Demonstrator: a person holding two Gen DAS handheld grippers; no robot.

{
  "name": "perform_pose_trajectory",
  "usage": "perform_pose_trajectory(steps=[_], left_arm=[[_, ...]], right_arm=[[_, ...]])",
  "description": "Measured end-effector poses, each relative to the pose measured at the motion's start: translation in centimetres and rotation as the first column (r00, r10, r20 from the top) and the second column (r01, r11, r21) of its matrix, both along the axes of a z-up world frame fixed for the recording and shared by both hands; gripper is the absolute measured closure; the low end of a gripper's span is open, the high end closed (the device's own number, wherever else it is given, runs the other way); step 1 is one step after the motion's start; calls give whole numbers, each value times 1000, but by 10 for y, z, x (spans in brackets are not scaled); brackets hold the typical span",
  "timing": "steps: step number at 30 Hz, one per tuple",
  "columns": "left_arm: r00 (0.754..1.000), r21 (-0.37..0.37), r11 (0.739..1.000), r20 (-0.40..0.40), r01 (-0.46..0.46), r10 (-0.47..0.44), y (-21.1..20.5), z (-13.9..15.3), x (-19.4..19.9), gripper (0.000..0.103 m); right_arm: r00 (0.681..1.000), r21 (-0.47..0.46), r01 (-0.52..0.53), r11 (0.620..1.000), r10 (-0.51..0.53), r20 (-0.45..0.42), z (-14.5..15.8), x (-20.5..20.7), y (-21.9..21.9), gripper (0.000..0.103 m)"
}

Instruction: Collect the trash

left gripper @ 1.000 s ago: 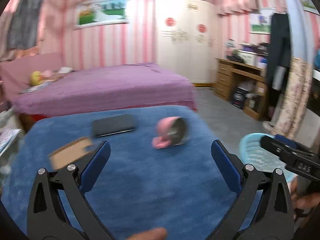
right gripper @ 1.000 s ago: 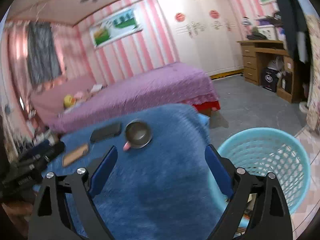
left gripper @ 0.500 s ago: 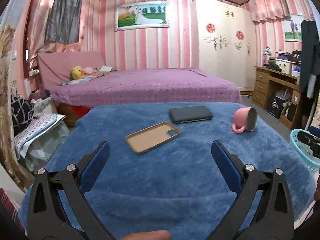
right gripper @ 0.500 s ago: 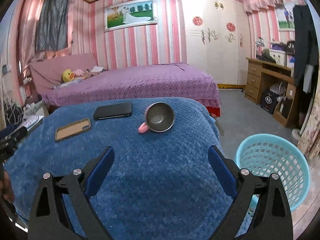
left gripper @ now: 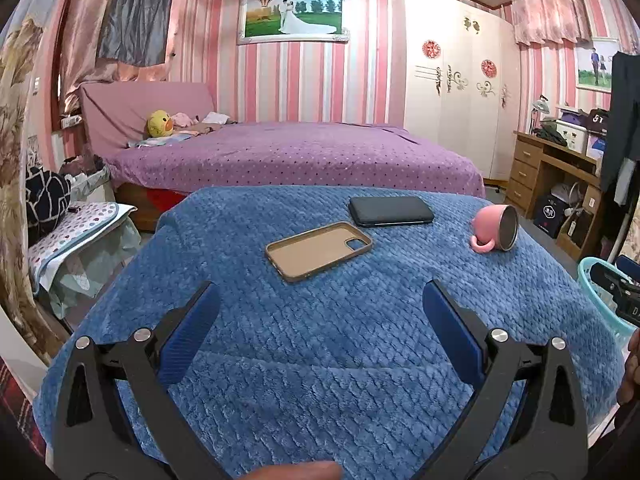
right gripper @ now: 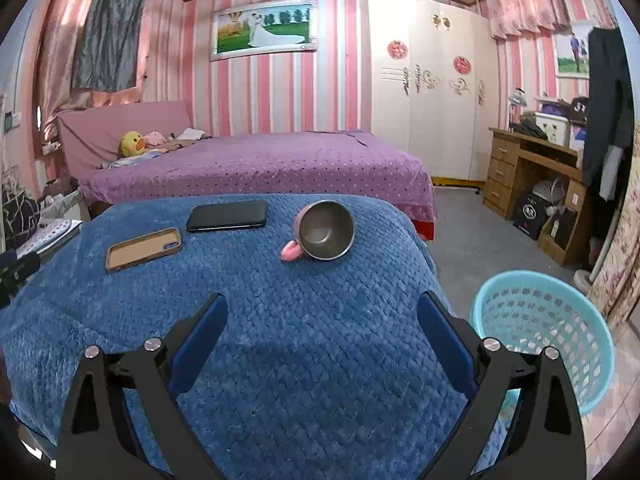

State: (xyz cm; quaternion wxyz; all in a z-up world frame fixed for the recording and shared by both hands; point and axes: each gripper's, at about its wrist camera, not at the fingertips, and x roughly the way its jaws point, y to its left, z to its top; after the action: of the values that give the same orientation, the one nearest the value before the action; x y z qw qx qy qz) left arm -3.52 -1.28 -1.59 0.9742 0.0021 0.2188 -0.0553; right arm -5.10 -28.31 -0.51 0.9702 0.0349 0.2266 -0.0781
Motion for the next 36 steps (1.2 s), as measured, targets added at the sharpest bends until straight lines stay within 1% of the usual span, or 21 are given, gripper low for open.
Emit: perform_pose_trajectory(steps=[5, 8, 9, 11, 14, 19, 26, 36], left_arm=[[1000, -10, 1000, -1, -20, 20, 8, 0, -6, 5], [999, -20, 999, 11, -41, 41, 12, 2, -15, 5], [999, -23, 999, 11, -41, 42, 12, 2, -17, 5], [1000, -25, 999, 2, -27, 28, 10, 1, -18, 5], [1000, -1, 1000, -12, -23, 23, 4, -2, -18, 5], [1000, -8, 1000, -10, -28, 28, 5, -1, -21, 5], [1000, -17, 1000, -7, -26, 26, 5, 0, -21, 5], [1000, -19, 999, -12, -28, 27, 1, 2, -20, 5]], right_arm=[[1000, 14, 14, 1000, -14, 6, 2, -18, -1, 9], [999, 31, 7, 999, -8, 39, 6, -31, 0, 8], [999, 20, 12, 1000, -13, 44, 7, -33, 2, 8], [999, -1, -2, 1000, 2, 33, 7, -33, 6, 7], [1000, -23, -17, 1000, 18, 22, 6, -31, 13, 7], [999, 13, -8, 1000, 8, 37, 7, -35, 9, 7], [999, 17, -1, 1000, 1, 33, 7, -35, 4, 7], [998, -16, -37, 999, 37, 43, 8, -35, 11, 7]])
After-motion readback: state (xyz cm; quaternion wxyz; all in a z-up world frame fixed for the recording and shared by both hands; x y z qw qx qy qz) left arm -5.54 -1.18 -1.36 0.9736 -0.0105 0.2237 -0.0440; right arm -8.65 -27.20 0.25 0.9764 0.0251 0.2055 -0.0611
